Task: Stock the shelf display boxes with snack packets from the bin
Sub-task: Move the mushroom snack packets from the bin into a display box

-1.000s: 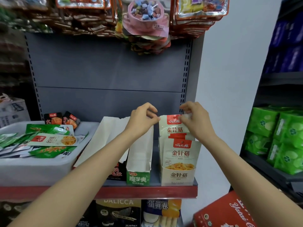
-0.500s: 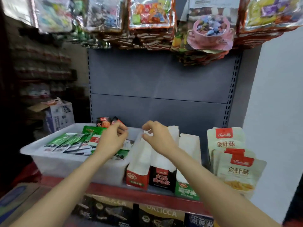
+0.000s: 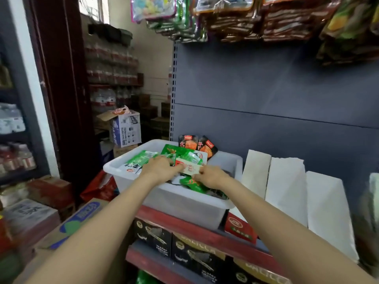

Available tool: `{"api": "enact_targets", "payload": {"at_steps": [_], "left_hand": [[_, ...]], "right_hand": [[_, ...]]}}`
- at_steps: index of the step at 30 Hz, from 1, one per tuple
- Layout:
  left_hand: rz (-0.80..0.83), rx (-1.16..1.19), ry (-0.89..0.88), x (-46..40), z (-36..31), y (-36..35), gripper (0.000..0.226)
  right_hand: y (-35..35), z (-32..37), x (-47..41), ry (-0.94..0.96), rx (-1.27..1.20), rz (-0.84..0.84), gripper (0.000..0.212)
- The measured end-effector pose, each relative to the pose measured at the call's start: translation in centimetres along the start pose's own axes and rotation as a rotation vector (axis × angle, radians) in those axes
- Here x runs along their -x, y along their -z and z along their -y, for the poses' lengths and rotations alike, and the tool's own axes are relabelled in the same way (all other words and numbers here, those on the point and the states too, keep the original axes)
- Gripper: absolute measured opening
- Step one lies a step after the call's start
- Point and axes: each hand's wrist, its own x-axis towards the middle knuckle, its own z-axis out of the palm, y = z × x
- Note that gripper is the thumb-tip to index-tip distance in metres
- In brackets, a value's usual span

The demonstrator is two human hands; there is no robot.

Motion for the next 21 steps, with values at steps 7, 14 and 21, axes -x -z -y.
{"api": "enact_targets", "payload": {"at_steps": [7,14,21], "left_hand": [[-0.157,0.273,0.089,0.4,0.4,0.0,0.021],[-0.402,0.719,0.149,1.0,-0.3,1.2,0.016],[-0.517,0.875,0.093,3.2,-1.3,1.9,0.013]], "right_hand": [[0.5,0.4,0.7,0.088,-0.01,0.014,0.033],[1.7,1.0,2.6,0.19,-0.297,-0.152,0.054],[2.6,0.1,4.7,0.093,-0.534,-0.376,0.055]]}}
